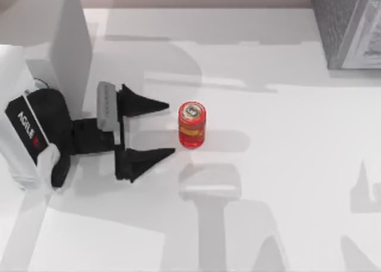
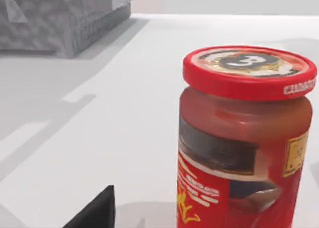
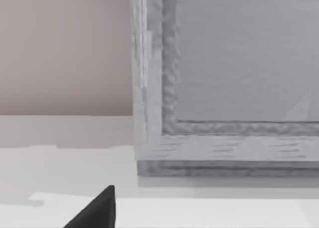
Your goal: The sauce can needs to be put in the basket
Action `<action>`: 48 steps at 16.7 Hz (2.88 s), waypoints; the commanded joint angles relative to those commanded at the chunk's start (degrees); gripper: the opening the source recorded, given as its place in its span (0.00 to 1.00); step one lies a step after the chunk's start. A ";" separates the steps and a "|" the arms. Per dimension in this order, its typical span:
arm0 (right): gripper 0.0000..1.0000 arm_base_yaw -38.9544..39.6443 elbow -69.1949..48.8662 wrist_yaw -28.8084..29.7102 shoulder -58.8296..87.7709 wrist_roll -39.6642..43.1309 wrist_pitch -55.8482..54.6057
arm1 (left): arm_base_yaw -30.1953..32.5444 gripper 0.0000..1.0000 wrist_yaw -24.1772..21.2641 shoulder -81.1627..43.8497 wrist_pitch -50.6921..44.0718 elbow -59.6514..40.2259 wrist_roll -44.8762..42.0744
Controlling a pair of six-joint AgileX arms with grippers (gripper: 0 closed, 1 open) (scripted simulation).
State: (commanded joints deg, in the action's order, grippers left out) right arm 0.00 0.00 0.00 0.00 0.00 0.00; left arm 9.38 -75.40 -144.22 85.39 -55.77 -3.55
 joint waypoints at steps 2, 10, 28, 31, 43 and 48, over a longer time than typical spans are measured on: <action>1.00 0.00 0.00 0.00 0.00 0.00 0.00 | 0.85 1.00 0.95 -0.11 -0.19 -0.77 0.15; 1.00 0.00 0.00 0.00 0.00 0.00 0.00 | 9.54 1.00 9.63 -2.22 -3.24 -6.91 1.13; 1.00 0.00 0.00 0.00 0.00 0.00 0.00 | 9.54 0.00 9.63 -2.22 -3.24 -6.91 1.13; 1.00 0.00 0.00 0.00 0.00 0.00 0.00 | 9.54 0.00 9.63 -2.22 -3.24 -6.91 1.13; 1.00 0.00 0.00 0.00 0.00 0.00 0.00 | 4.78 0.00 -0.89 12.78 -9.10 4.34 2.23; 1.00 0.00 0.00 0.00 0.00 0.00 0.00 | -3.65 0.00 -13.12 33.14 -17.24 17.72 3.72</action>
State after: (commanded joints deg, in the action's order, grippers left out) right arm 0.00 0.00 0.00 0.00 0.00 0.00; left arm 5.73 -88.53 -111.08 68.15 -38.05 0.16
